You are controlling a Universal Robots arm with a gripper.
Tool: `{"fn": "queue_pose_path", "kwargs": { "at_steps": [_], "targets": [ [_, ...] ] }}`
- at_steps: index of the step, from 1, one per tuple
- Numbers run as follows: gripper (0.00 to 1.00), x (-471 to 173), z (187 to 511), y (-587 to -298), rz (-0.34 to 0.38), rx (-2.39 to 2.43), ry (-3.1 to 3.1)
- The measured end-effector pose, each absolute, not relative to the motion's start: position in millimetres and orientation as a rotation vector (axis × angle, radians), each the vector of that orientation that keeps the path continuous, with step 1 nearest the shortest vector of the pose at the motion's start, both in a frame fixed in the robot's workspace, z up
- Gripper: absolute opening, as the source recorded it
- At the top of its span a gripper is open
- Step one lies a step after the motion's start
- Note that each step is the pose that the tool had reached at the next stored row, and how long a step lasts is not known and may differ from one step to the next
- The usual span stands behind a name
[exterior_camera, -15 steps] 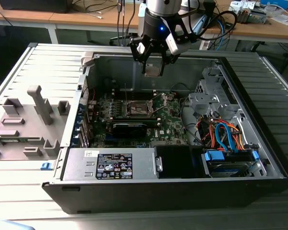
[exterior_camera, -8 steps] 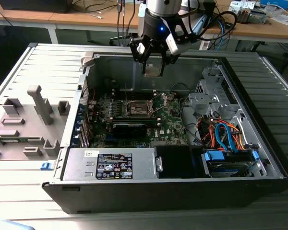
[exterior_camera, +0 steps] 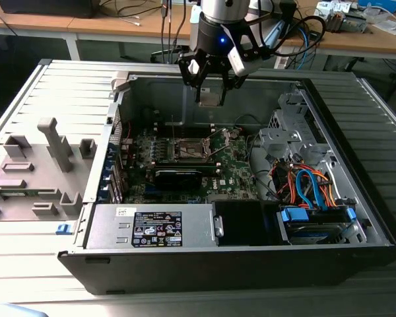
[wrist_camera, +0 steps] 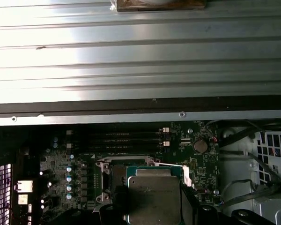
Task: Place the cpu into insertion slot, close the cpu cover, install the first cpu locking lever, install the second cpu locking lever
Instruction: 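Place the cpu into insertion slot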
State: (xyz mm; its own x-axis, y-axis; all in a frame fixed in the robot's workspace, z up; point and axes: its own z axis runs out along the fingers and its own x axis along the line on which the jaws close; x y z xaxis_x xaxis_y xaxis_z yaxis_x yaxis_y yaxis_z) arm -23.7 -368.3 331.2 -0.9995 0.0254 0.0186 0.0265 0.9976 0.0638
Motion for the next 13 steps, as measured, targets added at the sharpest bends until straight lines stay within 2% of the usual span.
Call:
{"fn": "queue_pose_path", "kwargs": {
  "at_steps": [13],
  "targets": [
    [0.55, -23.7, 330.7, -374.6, -0.098, -0.040, -3.122]
  ]
}}
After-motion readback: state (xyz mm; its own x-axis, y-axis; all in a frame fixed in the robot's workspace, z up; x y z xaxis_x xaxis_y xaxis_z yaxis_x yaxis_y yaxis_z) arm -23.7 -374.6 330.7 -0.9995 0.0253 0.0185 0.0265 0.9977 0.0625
